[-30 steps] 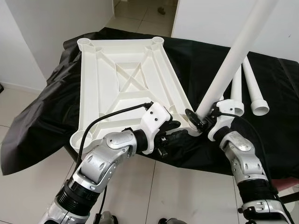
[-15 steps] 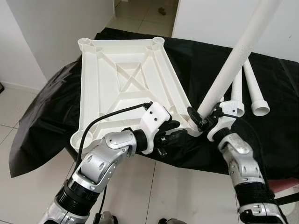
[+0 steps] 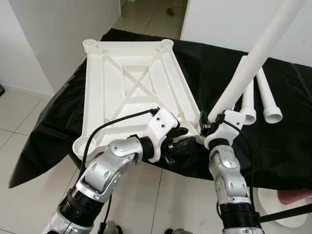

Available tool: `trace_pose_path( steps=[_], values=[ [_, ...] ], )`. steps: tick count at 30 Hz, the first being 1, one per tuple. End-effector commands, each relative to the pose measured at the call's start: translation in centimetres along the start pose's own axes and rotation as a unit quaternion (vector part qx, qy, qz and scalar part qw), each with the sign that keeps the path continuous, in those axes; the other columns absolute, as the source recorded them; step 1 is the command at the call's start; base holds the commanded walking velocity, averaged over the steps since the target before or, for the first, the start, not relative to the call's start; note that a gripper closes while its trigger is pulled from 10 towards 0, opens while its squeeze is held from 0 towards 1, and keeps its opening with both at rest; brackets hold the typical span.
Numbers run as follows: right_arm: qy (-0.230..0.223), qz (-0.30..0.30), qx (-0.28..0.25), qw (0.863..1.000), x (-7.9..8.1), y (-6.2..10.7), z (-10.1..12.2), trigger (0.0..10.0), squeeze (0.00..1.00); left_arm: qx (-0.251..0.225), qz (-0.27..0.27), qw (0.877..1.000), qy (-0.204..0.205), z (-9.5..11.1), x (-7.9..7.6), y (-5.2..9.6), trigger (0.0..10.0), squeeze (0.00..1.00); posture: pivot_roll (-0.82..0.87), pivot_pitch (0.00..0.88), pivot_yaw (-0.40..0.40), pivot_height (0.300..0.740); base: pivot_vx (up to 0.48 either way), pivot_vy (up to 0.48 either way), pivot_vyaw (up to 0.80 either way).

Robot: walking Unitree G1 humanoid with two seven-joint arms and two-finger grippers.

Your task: Building children table

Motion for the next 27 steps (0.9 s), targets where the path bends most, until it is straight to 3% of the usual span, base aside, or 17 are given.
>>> trace_pose_path(
  steps=[1,4,5,17,19,20,21,22,23,27],
  values=[
    [0.004,-0.015,0.049,0.999,-0.2,0.9,-2.2,10.0,0.0,0.002,-0.013,1.0,-0.001,-0.1,-0.6,-0.1,10.0,0.0,0.05,0.094,-0.064,0.74,0.0,0.0,0.0],
    [0.002,-0.007,0.047,0.999,-0.1,0.9,-2.1,10.0,0.0,0.002,-0.014,1.0,0.0,-0.1,-0.7,-0.2,10.0,0.0,0.05,0.09,-0.065,0.74,0.0,0.0,0.0],
    [0.002,-0.004,0.045,0.999,-0.2,0.8,-2.0,10.0,1.0,0.002,-0.014,1.0,0.0,-0.1,-0.7,-0.2,10.0,0.0,0.05,0.09,-0.066,0.74,0.0,0.0,0.0],
    [-0.015,0.057,0.021,0.998,-0.1,0.0,-0.6,10.0,1.0,0.003,-0.016,1.0,0.0,-0.1,-0.7,-0.1,10.0,0.0,0.06,0.098,-0.053,0.74,0.0,0.0,0.0],
    [-0.003,0.116,0.032,0.993,0.4,-0.2,-0.5,10.0,1.0,0.004,-0.017,1.0,0.0,-0.2,-0.7,0.0,10.0,0.0,0.06,0.102,-0.049,0.74,0.0,0.0,0.0],
    [0.007,0.15,0.038,0.988,0.6,-0.2,-0.6,10.0,0.0,0.005,-0.017,1.0,0.0,-0.2,-0.7,0.0,10.0,0.0,0.06,0.107,-0.047,0.74,0.0,0.0,0.0],
    [0.007,0.15,0.038,0.988,0.6,-0.2,-0.6,10.0,0.0,0.005,-0.017,1.0,0.0,-0.2,-0.7,0.0,10.0,0.0,0.06,0.107,-0.047,0.74,0.0,0.0,0.0],
    [0.024,0.207,0.044,0.977,1.0,0.0,-0.6,10.0,0.0,0.005,-0.018,1.0,0.0,-0.1,-0.7,0.0,10.0,0.0,0.06,0.114,-0.045,0.74,0.0,0.0,0.0],
    [0.031,0.227,0.046,0.972,1.1,0.1,-0.5,10.0,0.0,0.005,-0.018,1.0,0.0,-0.1,-0.7,0.0,10.0,0.0,0.06,0.114,-0.045,0.74,0.0,0.0,0.0],
    [0.041,0.256,0.044,0.965,1.2,0.2,-0.4,10.0,0.0,0.005,-0.019,1.0,0.0,-0.1,-0.8,0.0,10.0,0.0,0.06,0.116,-0.046,0.74,0.0,0.0,0.0]
  ],
)
Point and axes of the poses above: a point about 5 cm out from each wrist's last joint towards the gripper, its own y axis pointing back from the gripper into the wrist, its own z axis along the axis of the wrist's last joint, x = y × z, the point moved 3 cm from there along -y, pointing out of the wrist towards the gripper, and after that the axes turned 3 degrees about -y, right-handed, at the moved point
